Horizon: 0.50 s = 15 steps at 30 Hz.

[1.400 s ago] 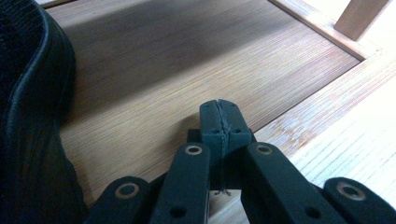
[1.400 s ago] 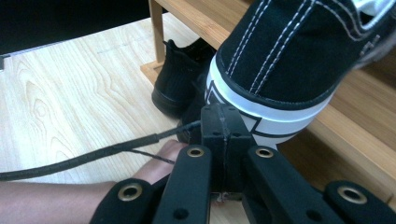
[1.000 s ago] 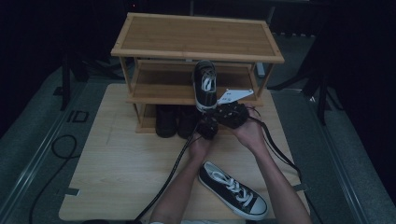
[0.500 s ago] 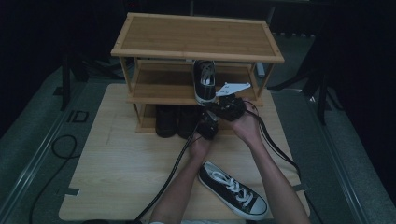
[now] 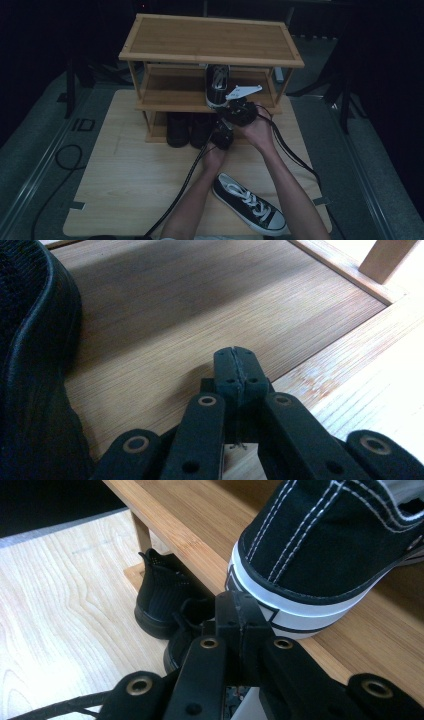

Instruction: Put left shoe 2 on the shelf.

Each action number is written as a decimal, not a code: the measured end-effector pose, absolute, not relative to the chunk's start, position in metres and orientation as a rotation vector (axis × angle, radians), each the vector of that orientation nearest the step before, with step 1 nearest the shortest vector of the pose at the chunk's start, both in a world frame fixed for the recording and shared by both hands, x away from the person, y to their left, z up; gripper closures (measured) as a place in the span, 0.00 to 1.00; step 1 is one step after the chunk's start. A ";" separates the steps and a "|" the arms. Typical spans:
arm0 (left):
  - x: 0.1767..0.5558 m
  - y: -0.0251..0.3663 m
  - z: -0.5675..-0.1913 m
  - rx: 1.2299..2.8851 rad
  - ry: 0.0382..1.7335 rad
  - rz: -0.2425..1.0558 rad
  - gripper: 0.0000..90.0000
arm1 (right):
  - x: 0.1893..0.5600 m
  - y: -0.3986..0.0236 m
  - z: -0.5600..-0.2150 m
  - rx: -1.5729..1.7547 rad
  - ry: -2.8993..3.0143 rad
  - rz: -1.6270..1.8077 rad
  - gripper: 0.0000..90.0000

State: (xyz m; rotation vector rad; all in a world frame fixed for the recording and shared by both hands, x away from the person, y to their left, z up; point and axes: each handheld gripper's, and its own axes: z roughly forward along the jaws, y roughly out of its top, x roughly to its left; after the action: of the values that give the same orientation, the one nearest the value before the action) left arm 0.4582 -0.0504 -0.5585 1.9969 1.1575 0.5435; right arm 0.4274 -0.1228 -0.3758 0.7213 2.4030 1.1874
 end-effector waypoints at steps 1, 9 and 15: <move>0.458 -0.050 -0.558 1.997 1.158 0.544 1.00 | 0.427 -0.124 -0.375 0.720 2.398 1.190 1.00; 0.458 -0.050 -0.558 2.012 1.152 0.553 1.00 | 0.412 -0.141 -0.366 0.732 2.408 1.175 0.99; 0.459 -0.050 -0.559 2.007 1.140 0.537 1.00 | 0.399 -0.143 -0.369 0.721 2.453 1.084 0.97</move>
State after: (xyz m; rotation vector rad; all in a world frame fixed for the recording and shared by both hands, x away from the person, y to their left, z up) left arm 0.4589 -0.0497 -0.5585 2.0068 1.1402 0.5372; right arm 0.3994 -0.1434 -0.3693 0.7213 2.4532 1.0837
